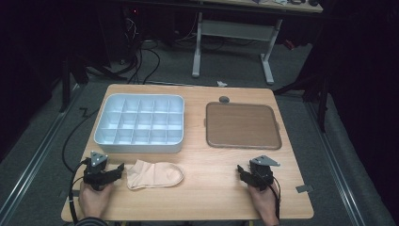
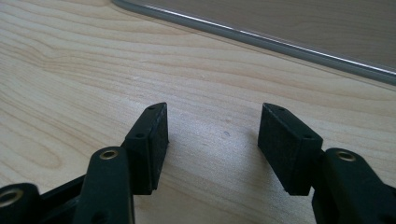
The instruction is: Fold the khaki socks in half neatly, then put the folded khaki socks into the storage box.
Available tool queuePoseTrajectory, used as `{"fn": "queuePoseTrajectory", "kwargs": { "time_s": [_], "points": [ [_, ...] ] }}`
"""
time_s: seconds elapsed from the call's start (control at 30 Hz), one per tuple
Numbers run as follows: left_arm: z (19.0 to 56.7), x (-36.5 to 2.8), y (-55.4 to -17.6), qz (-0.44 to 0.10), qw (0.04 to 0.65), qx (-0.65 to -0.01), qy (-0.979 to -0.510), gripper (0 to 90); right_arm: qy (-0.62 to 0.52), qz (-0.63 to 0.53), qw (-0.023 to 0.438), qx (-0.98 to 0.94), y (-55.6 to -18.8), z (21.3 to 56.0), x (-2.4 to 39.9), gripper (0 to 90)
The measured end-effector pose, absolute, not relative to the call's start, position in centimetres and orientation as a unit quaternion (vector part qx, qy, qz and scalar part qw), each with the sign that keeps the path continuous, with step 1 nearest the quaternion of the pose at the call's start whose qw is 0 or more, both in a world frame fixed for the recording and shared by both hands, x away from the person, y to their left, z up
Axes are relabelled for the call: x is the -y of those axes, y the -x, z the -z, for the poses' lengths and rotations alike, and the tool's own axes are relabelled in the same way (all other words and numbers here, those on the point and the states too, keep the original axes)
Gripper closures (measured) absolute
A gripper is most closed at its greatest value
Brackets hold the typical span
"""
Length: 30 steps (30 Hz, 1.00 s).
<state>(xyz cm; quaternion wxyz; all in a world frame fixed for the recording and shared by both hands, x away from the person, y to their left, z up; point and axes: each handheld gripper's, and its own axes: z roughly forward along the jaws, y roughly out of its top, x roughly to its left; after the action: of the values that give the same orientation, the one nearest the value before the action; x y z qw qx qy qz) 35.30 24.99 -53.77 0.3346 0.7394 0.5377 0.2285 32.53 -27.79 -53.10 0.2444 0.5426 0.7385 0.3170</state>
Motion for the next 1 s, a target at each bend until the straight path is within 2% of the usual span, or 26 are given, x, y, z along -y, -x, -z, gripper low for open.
{"fn": "queuePoseTrajectory", "kwargs": {
  "time_s": [1.0],
  "points": [
    [53.76, -25.27, -35.28, -0.218, 0.348, -0.544, -0.731, 27.8, -0.541, -0.319, 0.240, -0.740, -32.55, 53.10, 27.77, 41.3]
  ]
}}
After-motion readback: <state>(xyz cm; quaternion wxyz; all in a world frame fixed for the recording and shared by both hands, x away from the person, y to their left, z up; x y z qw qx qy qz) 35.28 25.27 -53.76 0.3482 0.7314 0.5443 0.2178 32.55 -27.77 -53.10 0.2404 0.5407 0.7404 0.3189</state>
